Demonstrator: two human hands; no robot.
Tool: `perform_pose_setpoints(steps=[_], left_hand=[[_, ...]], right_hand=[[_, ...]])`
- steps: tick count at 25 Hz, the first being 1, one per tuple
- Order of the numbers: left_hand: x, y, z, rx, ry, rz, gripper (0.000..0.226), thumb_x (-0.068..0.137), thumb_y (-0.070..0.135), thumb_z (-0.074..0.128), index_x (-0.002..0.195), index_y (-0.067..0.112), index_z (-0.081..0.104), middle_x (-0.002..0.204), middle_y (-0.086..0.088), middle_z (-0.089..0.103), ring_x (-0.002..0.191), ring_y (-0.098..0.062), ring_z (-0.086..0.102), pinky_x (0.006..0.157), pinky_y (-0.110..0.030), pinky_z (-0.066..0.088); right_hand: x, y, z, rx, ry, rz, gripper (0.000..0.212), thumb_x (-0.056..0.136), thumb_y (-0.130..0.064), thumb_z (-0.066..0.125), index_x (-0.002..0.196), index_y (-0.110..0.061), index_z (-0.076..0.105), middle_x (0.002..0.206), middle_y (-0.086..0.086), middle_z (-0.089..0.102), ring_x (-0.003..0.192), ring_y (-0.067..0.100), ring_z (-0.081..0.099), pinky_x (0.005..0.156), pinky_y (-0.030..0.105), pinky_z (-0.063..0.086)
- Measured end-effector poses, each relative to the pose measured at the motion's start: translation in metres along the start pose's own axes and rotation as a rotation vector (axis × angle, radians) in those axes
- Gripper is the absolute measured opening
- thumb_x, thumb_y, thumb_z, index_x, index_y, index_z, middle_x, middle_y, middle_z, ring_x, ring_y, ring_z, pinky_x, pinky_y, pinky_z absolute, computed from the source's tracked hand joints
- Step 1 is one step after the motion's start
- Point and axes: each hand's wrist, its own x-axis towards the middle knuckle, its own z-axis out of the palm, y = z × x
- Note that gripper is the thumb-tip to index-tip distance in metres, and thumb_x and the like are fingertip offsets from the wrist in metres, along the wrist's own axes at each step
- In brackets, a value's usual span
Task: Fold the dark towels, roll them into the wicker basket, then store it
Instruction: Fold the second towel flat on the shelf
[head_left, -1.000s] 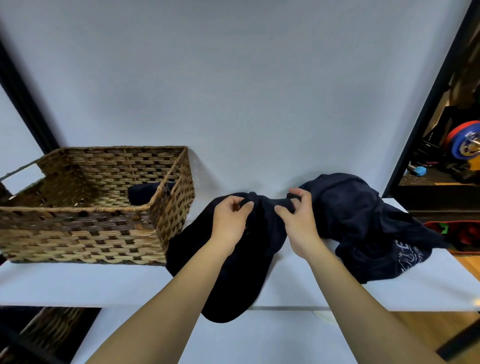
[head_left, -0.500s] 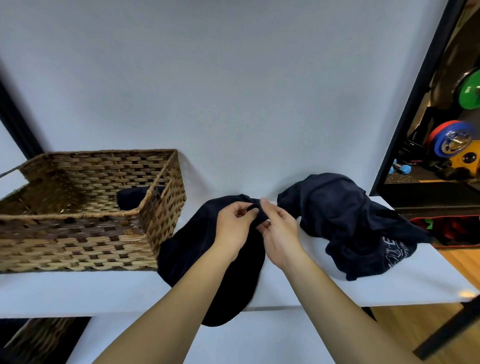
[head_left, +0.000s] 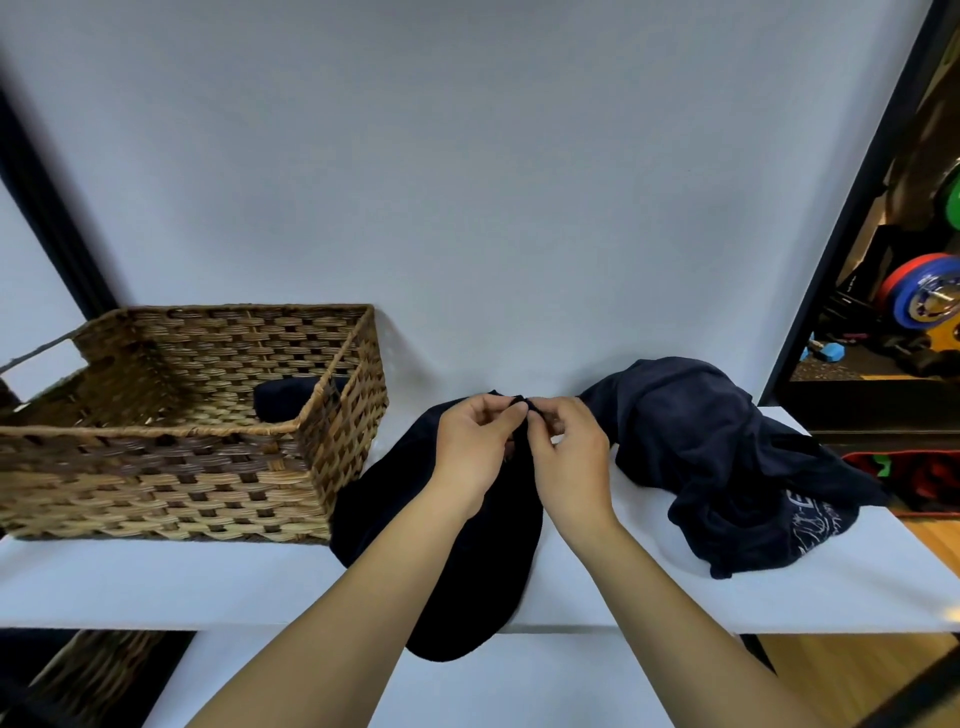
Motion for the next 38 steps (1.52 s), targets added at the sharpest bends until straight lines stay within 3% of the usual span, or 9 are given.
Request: perform_pose_setpoints(steps=[7, 10, 15, 19, 23, 26, 32, 36, 38], left_hand=[[-0.002, 0.005, 0.0, 0.075, -0.043, 0.054, 0.008, 0.095, 0.01, 0.068, 0.097, 0.012, 0.075, 0.1, -0.013, 0.076, 0.103, -0.036, 0.071, 0.09, -0.048, 0.057], [-0.002, 0.008, 0.002, 0.113, -0.05, 0.07, 0.01, 0.096, 0.01, 0.067, 0.1, 0.01, 0.076, 0.095, -0.012, 0.077, 0.094, -0.031, 0.074, 0.087, -0.044, 0.059], [-0.002, 0.012, 0.005, 0.147, -0.017, 0.044, 0.008, 0.093, 0.01, 0.069, 0.095, 0.007, 0.077, 0.068, -0.002, 0.07, 0.065, -0.016, 0.065, 0.078, -0.041, 0.06], [-0.002, 0.014, 0.005, 0.127, -0.027, 0.022, 0.013, 0.095, 0.009, 0.066, 0.091, 0.008, 0.078, 0.064, 0.0, 0.068, 0.064, -0.016, 0.063, 0.079, -0.041, 0.06], [-0.004, 0.016, 0.003, 0.119, -0.1, 0.05, 0.023, 0.101, 0.001, 0.053, 0.104, 0.008, 0.075, 0.082, -0.009, 0.075, 0.074, -0.018, 0.07, 0.089, -0.045, 0.061], [0.0, 0.017, 0.001, 0.171, -0.123, 0.094, 0.034, 0.097, -0.003, 0.055, 0.121, 0.017, 0.068, 0.088, -0.014, 0.072, 0.082, -0.025, 0.07, 0.089, -0.048, 0.06], [0.01, 0.029, -0.007, 0.393, -0.218, 0.18, 0.02, 0.097, 0.002, 0.061, 0.093, 0.017, 0.073, 0.075, 0.003, 0.068, 0.065, -0.012, 0.063, 0.068, -0.037, 0.059], [0.029, 0.048, -0.01, 0.544, -0.177, 0.312, 0.027, 0.096, 0.009, 0.063, 0.085, 0.032, 0.072, 0.081, 0.002, 0.065, 0.072, -0.033, 0.067, 0.072, -0.052, 0.062], [0.039, 0.063, -0.014, 0.617, -0.116, 0.368, 0.027, 0.096, 0.013, 0.063, 0.084, 0.036, 0.069, 0.084, 0.005, 0.064, 0.08, -0.033, 0.069, 0.074, -0.053, 0.061]], right_hand=[[0.008, -0.006, -0.003, 0.124, 0.036, 0.084, 0.012, 0.097, -0.014, 0.063, 0.095, -0.024, 0.07, 0.095, -0.009, 0.07, 0.084, 0.002, 0.064, 0.071, 0.011, 0.047], [0.01, -0.008, -0.005, 0.122, 0.04, 0.052, 0.019, 0.097, -0.013, 0.063, 0.091, -0.031, 0.067, 0.097, -0.008, 0.069, 0.084, 0.002, 0.063, 0.07, 0.011, 0.047], [0.008, -0.006, -0.005, 0.128, 0.038, 0.048, 0.017, 0.097, -0.012, 0.062, 0.093, -0.027, 0.069, 0.1, -0.005, 0.068, 0.086, 0.0, 0.063, 0.069, 0.009, 0.046], [0.007, -0.005, -0.006, 0.12, 0.023, 0.01, 0.016, 0.097, -0.011, 0.063, 0.095, -0.025, 0.071, 0.099, -0.007, 0.065, 0.088, 0.0, 0.063, 0.07, 0.008, 0.045], [0.01, 0.0, -0.007, 0.124, 0.009, -0.011, 0.021, 0.095, -0.008, 0.064, 0.097, -0.027, 0.073, 0.097, -0.01, 0.06, 0.083, 0.007, 0.065, 0.071, 0.016, 0.05], [0.01, -0.002, -0.008, 0.141, -0.026, 0.001, 0.028, 0.095, -0.005, 0.063, 0.095, -0.032, 0.071, 0.099, -0.009, 0.061, 0.085, 0.006, 0.066, 0.074, 0.013, 0.049], [0.012, -0.007, -0.011, 0.224, -0.083, 0.07, 0.027, 0.094, -0.002, 0.06, 0.093, -0.029, 0.062, 0.092, -0.001, 0.071, 0.082, 0.011, 0.067, 0.072, 0.019, 0.053], [0.014, -0.003, -0.008, 0.005, -0.19, 0.142, 0.025, 0.09, -0.007, 0.062, 0.093, -0.031, 0.054, 0.086, -0.008, 0.063, 0.064, 0.003, 0.055, 0.063, 0.023, 0.046], [0.016, 0.002, -0.014, -0.135, -0.251, 0.185, 0.017, 0.089, -0.01, 0.061, 0.095, -0.025, 0.056, 0.087, -0.008, 0.063, 0.068, 0.005, 0.056, 0.061, 0.02, 0.042]])
